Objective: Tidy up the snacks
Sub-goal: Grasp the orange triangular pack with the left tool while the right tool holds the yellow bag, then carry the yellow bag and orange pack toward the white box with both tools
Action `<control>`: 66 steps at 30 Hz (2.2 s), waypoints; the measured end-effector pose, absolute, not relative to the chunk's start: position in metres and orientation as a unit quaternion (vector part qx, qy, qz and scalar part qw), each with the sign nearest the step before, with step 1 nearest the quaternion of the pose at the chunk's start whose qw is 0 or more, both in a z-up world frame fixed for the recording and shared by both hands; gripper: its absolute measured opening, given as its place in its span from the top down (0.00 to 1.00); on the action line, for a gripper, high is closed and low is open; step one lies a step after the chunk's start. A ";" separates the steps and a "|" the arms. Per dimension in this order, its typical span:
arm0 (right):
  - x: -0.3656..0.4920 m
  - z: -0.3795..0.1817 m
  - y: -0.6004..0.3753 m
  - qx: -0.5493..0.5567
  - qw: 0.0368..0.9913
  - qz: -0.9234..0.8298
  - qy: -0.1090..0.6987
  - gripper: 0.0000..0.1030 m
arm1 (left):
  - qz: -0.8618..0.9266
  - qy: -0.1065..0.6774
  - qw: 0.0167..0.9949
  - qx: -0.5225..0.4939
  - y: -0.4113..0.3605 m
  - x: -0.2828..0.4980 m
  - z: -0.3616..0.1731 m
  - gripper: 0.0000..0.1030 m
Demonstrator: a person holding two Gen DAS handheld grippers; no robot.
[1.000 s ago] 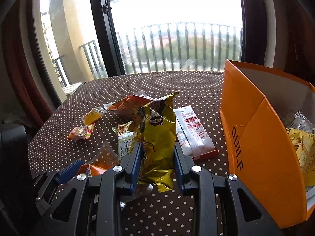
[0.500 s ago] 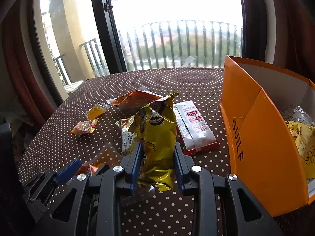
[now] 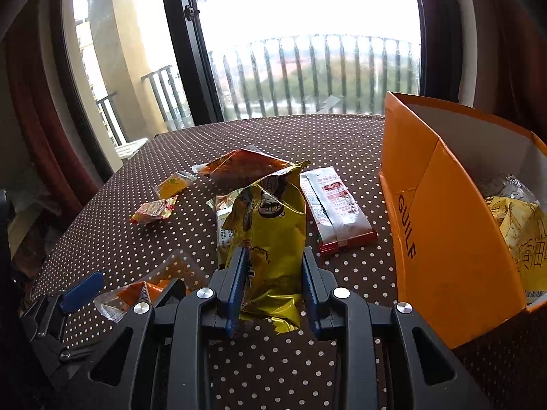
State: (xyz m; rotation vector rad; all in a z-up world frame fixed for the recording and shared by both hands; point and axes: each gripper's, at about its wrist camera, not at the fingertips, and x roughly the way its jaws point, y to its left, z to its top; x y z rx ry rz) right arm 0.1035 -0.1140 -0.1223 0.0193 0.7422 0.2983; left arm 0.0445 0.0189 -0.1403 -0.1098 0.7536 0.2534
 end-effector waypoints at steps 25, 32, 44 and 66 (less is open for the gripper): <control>0.101 -0.128 -0.108 -0.003 0.920 0.146 0.363 0.67 | 0.101 0.392 0.905 -0.131 0.028 0.062 -0.165 0.32; 0.104 -0.126 -0.105 -0.001 0.918 0.153 0.366 0.67 | 0.102 0.387 0.913 -0.083 0.018 0.061 -0.151 0.48; 0.103 -0.101 -0.111 0.012 0.924 0.157 0.347 0.67 | 0.087 0.358 0.927 -0.066 0.004 0.049 -0.117 0.51; 0.101 -0.024 -0.132 0.030 0.952 0.157 0.262 0.67 | 0.059 0.269 0.961 -0.034 -0.027 0.033 -0.015 0.52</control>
